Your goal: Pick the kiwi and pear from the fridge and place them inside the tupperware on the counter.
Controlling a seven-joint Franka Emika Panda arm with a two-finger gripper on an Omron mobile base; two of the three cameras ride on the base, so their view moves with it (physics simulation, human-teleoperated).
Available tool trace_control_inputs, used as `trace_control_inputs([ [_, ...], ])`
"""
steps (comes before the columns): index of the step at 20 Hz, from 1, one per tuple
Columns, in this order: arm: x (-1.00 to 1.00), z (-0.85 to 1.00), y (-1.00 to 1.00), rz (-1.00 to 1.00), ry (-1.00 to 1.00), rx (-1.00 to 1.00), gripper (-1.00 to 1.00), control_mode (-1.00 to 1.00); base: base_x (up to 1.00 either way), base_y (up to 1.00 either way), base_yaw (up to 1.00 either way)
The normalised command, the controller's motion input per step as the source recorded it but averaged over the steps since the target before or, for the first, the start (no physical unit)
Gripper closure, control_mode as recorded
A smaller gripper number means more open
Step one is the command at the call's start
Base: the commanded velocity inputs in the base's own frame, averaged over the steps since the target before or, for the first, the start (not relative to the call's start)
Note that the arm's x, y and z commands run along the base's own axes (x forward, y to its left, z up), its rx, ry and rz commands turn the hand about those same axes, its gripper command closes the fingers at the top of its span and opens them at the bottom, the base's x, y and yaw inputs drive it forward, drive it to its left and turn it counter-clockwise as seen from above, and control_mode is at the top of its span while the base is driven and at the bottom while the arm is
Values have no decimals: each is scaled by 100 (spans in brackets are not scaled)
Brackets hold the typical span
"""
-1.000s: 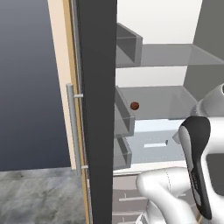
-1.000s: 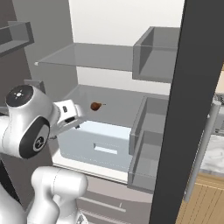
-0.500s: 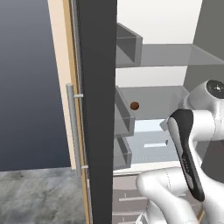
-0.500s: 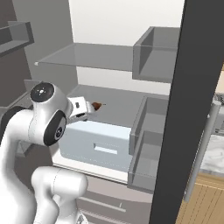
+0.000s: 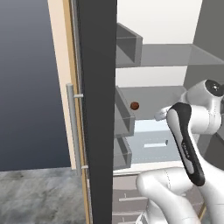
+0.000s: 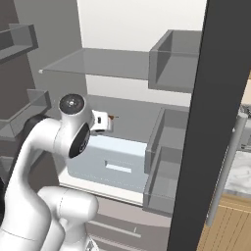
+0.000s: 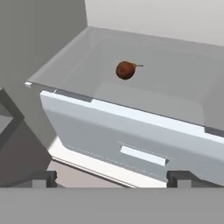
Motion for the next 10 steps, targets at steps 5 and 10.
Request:
trace_control_inputs([
  [5,50,-33,15,-8,0,7,-100,-100,0,0,0],
  [10,73,-34,25,-3,2,1,-100,-100,0,0,0],
])
